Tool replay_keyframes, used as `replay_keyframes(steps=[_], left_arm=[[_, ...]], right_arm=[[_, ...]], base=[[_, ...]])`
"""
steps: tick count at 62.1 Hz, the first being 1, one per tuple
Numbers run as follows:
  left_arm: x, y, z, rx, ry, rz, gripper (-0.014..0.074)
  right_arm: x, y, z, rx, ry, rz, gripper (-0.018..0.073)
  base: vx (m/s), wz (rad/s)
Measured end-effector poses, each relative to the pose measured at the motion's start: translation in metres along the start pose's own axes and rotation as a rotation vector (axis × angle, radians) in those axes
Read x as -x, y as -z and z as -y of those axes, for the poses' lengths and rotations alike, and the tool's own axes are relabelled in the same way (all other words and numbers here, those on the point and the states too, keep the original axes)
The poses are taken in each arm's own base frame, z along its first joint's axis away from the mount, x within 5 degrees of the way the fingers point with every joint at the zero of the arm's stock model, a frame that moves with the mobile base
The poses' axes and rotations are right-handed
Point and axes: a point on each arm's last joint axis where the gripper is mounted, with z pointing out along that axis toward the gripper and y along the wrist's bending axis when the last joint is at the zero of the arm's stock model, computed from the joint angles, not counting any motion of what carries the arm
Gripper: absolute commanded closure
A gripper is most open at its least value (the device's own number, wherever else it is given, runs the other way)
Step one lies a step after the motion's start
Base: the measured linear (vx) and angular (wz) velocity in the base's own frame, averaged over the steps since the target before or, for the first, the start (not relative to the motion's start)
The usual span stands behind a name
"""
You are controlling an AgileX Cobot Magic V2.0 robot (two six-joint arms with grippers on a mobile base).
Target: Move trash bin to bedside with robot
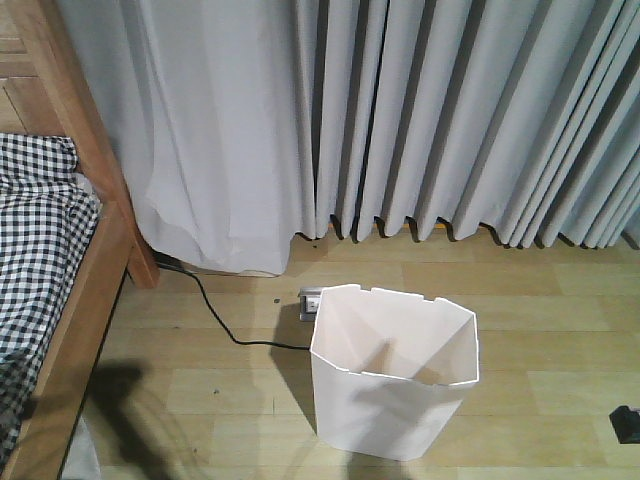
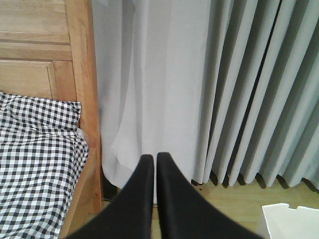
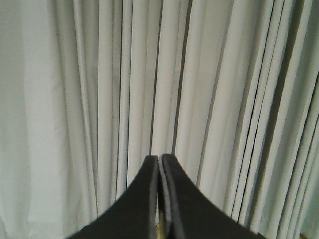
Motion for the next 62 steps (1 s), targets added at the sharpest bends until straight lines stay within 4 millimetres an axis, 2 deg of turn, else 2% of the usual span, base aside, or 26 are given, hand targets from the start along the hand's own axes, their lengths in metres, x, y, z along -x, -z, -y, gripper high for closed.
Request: replay_keyframes(steps=[62], left_arm=[[0.0000, 0.0000, 0.0000, 0.000, 0.000, 0.000, 0.0602]], right_arm=[[-0.0005, -0.0001, 0.0000, 0.000, 0.005, -0.002, 0.0568]], base=[[0.00, 0.00]])
